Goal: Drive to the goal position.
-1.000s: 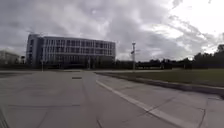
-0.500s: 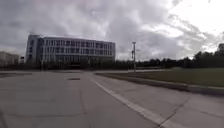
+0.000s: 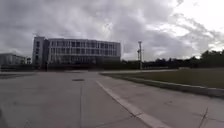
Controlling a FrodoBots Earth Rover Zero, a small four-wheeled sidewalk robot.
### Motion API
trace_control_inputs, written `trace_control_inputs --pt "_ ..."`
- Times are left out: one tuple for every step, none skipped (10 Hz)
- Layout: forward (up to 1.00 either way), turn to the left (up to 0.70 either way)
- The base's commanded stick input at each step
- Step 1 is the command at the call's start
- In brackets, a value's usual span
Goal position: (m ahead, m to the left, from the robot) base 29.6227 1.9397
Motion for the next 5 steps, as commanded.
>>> trace_control_inputs --pt "0.7 0.0" --pt "0.7 0.0" --pt "0.7 0.0" --pt "0.7 0.0" --pt "0.7 0.0"
